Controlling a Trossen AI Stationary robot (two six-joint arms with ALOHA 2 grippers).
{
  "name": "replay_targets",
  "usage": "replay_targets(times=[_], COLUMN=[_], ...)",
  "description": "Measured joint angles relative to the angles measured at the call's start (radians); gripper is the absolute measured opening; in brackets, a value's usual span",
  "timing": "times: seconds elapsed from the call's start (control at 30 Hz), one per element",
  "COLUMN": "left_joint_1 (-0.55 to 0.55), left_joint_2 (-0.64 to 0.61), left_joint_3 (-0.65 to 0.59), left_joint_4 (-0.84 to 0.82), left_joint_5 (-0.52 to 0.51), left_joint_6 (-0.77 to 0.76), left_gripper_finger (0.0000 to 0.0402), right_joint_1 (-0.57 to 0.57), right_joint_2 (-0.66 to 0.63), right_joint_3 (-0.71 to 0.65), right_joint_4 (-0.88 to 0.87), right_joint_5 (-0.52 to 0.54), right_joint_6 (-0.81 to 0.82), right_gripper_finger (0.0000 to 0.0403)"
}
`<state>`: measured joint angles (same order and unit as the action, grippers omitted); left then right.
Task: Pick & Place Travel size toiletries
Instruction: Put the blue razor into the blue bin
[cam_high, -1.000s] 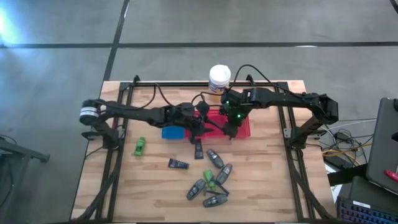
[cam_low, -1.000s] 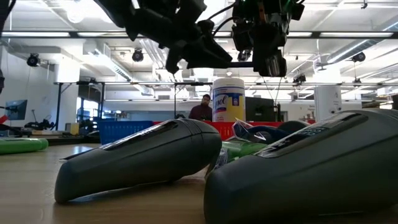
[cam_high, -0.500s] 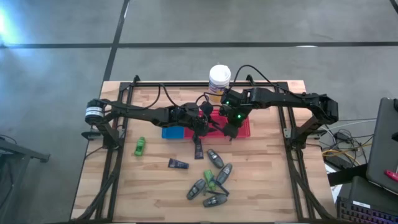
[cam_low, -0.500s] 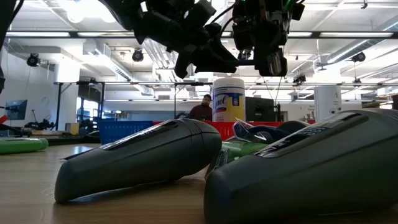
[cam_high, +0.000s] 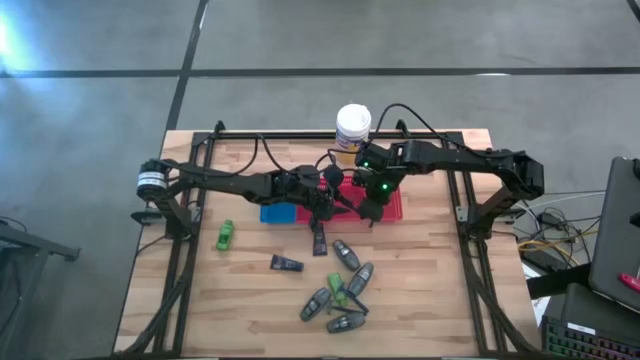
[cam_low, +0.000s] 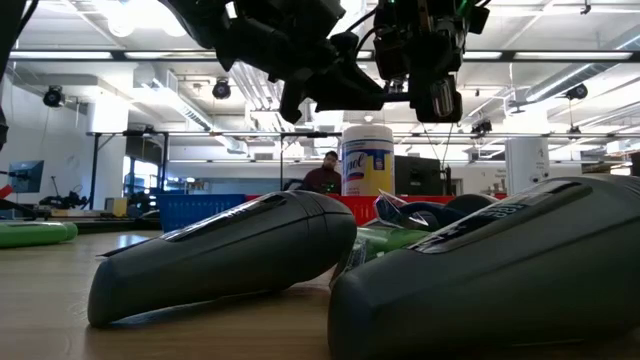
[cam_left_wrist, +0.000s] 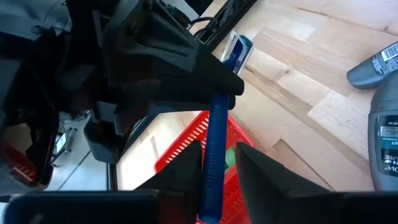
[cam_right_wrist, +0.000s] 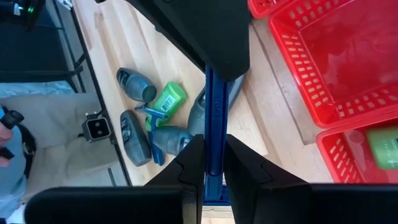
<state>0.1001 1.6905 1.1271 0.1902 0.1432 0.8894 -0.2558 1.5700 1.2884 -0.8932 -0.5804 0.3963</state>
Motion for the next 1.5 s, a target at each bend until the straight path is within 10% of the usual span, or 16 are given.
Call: replay_targets(times=[0.57, 0.97, 1.27, 1.5], left_joint_1=[0.000, 0.000, 0.001, 0.003], left_joint_2=[0.000, 0.000, -0.008, -0.008], left_joint_3=[0.000, -0.002, -0.023, -0.029], left_joint_4=[-0.006, -0.125, -0.134, -0.206], left_joint_5=[0.001, -0.130, -0.255, -0.358], left_joint_6=[0.001, -0.018, -0.120, -0.494], left_gripper_finger=[0.0050, 0.0045, 0.0044, 0.0044], right_joint_1=[-0.001, -0.006, -0.005, -0.004], right_joint_2=[0.000, -0.029, -0.165, -0.297], right_joint_3=[0.000, 0.003, 0.017, 0.017], right_joint_4=[0.003, 0.017, 0.005, -0.084], right_joint_5=[-0.020, 0.044, 0.366, 0.724], right_joint_6=[0.022, 0.062, 0.099, 0.245], right_gripper_finger=[0.0043, 0.0169, 0.0267, 0.0312])
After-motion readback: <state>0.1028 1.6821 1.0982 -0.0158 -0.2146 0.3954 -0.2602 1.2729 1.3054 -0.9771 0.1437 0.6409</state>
